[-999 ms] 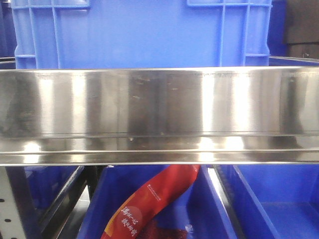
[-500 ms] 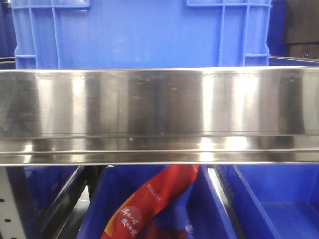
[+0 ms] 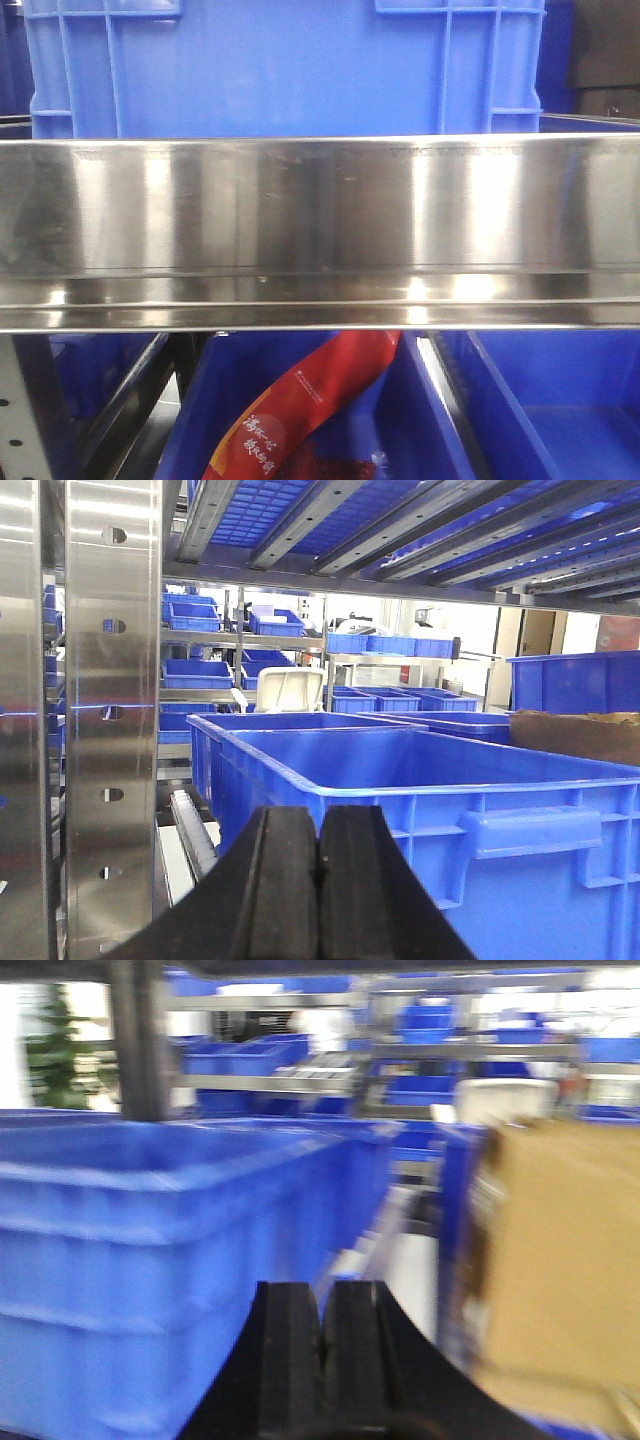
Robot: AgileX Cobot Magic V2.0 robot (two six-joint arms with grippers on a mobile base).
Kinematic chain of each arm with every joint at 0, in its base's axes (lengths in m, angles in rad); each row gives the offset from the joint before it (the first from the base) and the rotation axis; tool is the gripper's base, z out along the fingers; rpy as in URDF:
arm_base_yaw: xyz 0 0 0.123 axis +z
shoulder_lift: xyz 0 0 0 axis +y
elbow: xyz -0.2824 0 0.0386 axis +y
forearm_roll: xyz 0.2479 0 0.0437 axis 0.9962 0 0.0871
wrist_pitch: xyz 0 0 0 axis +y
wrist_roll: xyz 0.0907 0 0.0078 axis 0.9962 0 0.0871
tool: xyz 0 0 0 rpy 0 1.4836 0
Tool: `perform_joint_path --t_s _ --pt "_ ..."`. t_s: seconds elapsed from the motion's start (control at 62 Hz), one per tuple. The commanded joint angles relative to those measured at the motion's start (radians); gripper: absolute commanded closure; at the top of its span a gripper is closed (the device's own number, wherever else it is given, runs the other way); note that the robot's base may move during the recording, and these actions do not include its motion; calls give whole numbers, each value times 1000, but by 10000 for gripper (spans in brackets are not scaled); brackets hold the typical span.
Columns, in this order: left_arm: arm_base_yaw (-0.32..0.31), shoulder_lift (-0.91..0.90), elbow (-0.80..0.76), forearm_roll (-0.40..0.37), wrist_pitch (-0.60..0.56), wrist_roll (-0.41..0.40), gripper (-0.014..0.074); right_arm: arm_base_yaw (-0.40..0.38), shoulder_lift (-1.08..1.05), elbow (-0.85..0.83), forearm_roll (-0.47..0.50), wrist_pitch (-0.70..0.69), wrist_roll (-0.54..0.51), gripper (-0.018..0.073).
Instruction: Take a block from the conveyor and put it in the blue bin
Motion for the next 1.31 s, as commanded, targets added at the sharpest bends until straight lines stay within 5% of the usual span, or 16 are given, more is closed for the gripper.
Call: perform_joint_path --t_s 0.0,0.242,0.516,1.29 --pt "5 -5 1 -6 -18 -2 707 -57 -66 94 -5 -32 -3 721" --pt "5 -5 1 -6 -18 -2 707 -93 -218 323 -5 -102 3 721" --pt "5 -5 1 -6 -18 -2 707 -104 -299 326 -95 -46 97 721" --pt "5 -5 1 -6 -18 -2 707 -118 -299 326 -74 -47 37 721"
